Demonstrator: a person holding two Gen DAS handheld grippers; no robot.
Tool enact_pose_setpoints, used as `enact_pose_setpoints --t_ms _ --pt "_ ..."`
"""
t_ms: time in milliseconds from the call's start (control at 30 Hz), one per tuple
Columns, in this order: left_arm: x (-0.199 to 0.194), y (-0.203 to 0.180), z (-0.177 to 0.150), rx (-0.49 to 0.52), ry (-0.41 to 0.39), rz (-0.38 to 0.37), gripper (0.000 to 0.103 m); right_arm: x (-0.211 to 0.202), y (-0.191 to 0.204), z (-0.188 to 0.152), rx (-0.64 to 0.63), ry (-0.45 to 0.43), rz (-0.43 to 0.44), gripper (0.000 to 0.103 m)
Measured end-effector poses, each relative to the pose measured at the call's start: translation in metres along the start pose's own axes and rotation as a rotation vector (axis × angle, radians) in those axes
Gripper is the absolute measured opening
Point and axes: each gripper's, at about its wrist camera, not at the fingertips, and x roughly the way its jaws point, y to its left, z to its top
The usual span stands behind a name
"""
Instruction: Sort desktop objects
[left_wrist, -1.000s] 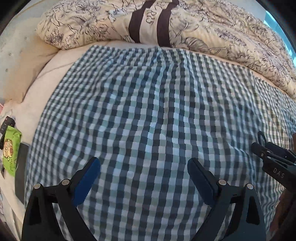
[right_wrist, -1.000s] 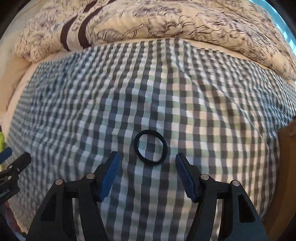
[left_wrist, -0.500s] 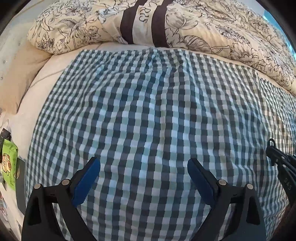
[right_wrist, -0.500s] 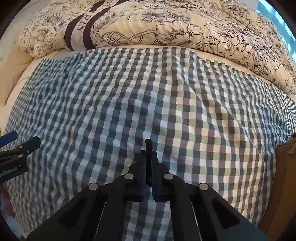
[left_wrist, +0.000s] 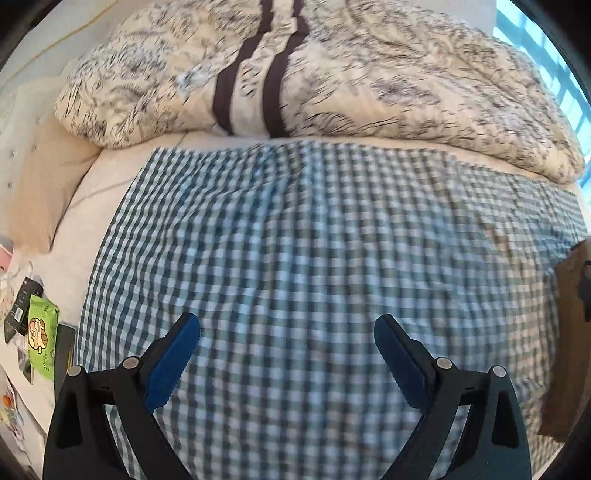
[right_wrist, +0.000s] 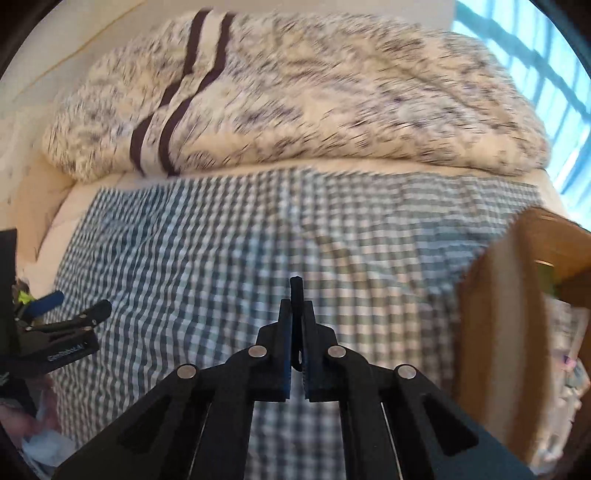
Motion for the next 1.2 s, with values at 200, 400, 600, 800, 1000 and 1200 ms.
enact_pose_setpoints --t_ms 200,400,600,800,1000,1200 --pt "-0.033 -0.064 0.005 0.053 -0.035 -0.065 0.098 -0.065 -0.071 -0.013 0.117 -0.057 -0.072 0.003" --pt "-0.055 -0.131 0.002 0.083 -0.046 -0.122 0.098 -0.093 -0.139 -0.030 0.190 -0.055 -0.132 0.004" --pt "-0.065 -0.191 -0.014 0.113 -0.029 -0.163 0.098 -0.101 -0.193 -0.048 0.226 -0.018 -0.202 0.070" --pt "-0.074 -0.213 -0.033 0.083 -0.035 -0.119 0.098 -0.101 -0.217 -0.061 0.222 -0.009 -0.217 0.082" --pt "-0.090 -0.212 -0.053 0.078 -0.047 -0.097 0.103 -0.105 -0.209 -0.072 0.169 -0.005 -0.149 0.083" --pt "-0.107 -0.203 -0.065 0.085 -0.069 -0.077 0.103 -0.106 -0.198 -0.079 0.138 0.025 -0.121 0.095"
